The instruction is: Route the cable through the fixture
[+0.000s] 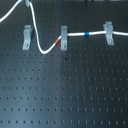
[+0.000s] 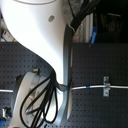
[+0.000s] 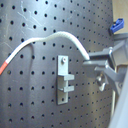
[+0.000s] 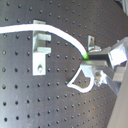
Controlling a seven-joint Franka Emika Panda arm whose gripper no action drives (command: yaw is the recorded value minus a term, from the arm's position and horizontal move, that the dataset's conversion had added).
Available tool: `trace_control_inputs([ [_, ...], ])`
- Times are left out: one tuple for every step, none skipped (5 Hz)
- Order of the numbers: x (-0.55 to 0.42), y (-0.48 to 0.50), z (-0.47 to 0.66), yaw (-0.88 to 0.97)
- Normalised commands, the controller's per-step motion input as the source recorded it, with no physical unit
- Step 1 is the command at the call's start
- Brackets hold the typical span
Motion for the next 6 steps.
trace_control_inputs([
  [-0.06, -0.06, 0.09, 0.0],
  [-0.014, -0.187, 0.05, -0.25],
  [-0.089, -0.161, 0.19, -0.41],
  [-0.077, -0.115, 0.25, -0.55],
  [0.033, -0.046, 0.23, -0.55],
  [0.002, -0.004, 0.26, -0.23],
])
